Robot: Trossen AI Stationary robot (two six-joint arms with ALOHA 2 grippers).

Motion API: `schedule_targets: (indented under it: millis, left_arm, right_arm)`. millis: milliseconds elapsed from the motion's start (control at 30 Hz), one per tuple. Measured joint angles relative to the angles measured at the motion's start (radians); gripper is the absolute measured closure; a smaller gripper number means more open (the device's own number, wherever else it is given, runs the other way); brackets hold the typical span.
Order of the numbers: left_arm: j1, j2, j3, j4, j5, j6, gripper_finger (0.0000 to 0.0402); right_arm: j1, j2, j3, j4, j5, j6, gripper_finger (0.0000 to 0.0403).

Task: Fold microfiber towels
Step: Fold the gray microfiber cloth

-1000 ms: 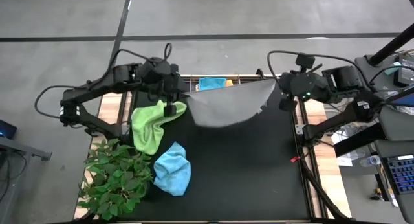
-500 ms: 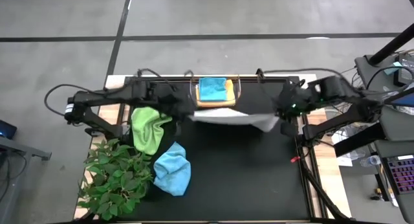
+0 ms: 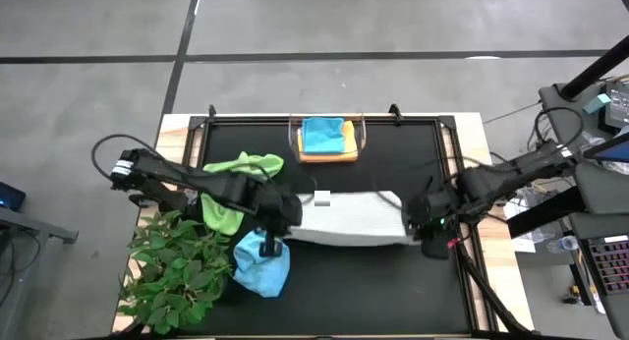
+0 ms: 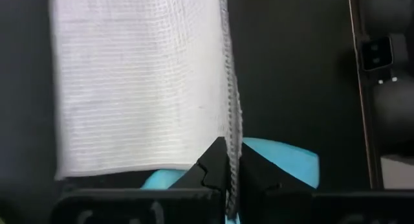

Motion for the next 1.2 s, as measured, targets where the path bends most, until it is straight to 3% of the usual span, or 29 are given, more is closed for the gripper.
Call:
schedule_targets:
  millis: [233, 467, 633, 867, 1200]
  left_arm:
    - [-0.071, 0.128, -0.003, 0.061, 0.051, -0.036, 0.0402]
    - [-0.077, 0.250, -0.004, 0.067, 0.075, -0.077, 0.0402]
    - [-0.053, 0.288, -0.005, 0.068, 0.094, -0.049, 0.0402]
    - [-0.016, 0.273, -0.085, 0.065, 0.102, -0.043, 0.0402]
    - [0.095, 0.253, -0.180, 0.071, -0.027, -0.022, 0.0402]
  right_arm:
    - [0.095, 0.013, -0.155, 0.246, -0.039, 0.100, 0.0394]
    - [0.082, 0.067, -0.234, 0.280, 0.001, 0.101, 0.0394]
    - [0.049, 0.131, -0.275, 0.286, 0.038, 0.078, 0.0394]
    - [-0.018, 0.172, -0.278, 0.273, 0.181, -0.034, 0.0394]
    - [-0.192, 0.177, -0.268, 0.241, 0.248, -0.198, 0.0394]
